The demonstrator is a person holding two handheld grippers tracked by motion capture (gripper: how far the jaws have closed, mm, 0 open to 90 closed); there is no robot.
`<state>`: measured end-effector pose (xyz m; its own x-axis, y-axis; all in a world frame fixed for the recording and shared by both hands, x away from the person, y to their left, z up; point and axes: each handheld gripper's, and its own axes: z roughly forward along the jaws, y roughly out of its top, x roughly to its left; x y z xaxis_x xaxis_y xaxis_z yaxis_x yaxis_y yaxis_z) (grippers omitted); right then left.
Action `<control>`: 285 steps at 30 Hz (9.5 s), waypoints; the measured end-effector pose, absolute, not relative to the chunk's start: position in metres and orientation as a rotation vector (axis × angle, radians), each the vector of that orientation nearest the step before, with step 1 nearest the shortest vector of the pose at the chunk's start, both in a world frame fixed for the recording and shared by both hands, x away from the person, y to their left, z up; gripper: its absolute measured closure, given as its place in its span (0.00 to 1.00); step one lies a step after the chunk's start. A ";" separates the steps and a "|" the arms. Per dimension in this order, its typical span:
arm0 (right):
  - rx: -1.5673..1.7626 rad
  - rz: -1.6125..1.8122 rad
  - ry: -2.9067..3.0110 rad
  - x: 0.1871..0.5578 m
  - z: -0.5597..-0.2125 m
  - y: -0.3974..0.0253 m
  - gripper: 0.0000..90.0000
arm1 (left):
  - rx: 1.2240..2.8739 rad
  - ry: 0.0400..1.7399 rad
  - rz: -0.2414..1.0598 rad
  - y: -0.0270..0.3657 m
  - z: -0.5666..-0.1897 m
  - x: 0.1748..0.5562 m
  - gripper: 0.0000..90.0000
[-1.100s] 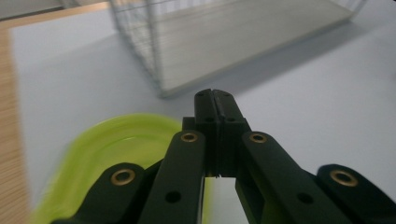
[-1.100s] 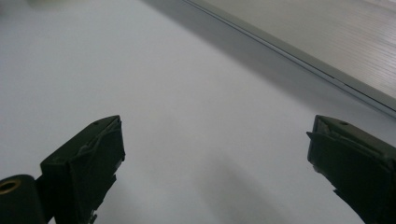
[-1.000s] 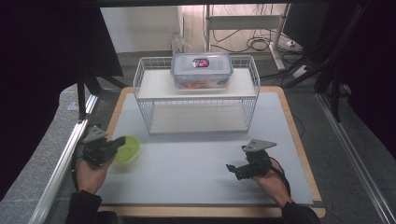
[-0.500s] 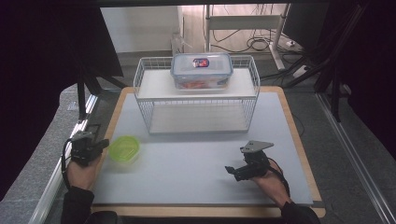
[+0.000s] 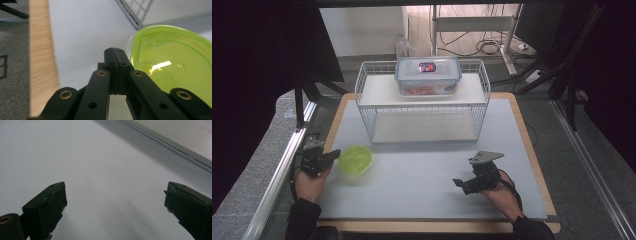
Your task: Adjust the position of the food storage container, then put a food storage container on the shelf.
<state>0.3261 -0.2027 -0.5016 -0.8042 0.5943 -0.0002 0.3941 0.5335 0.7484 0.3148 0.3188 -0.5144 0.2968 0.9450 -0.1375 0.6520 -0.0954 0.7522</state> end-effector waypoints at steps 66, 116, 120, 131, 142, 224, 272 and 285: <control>0.564 1.121 2.855 0.275 -0.505 -0.115 0.88 | 2.098 1.119 0.082 0.185 -0.522 0.270 0.98; 0.676 1.112 2.692 0.311 -0.507 -0.132 0.89 | 2.113 1.104 0.038 0.135 -0.526 0.292 0.96; 0.684 1.099 2.678 0.312 -0.505 -0.134 0.88 | 2.127 1.079 0.036 0.126 -0.527 0.299 0.96; 0.670 1.096 2.674 0.313 -0.498 -0.152 0.70 | 2.130 1.055 0.235 0.145 -0.516 0.283 0.67; 0.691 1.135 2.609 0.317 -0.495 -0.171 0.25 | 2.191 0.963 0.348 0.161 -0.519 0.261 0.18; 1.215 1.384 2.764 0.400 -0.489 -0.138 0.73 | 2.188 0.932 0.410 0.175 -0.527 0.242 0.07; 1.324 1.888 2.627 0.408 -0.380 -0.161 0.92 | 2.127 0.918 0.420 0.178 -0.522 0.241 0.05; 1.344 2.016 2.475 0.427 -0.322 -0.171 0.92 | 2.127 0.912 0.415 0.175 -0.523 0.240 0.04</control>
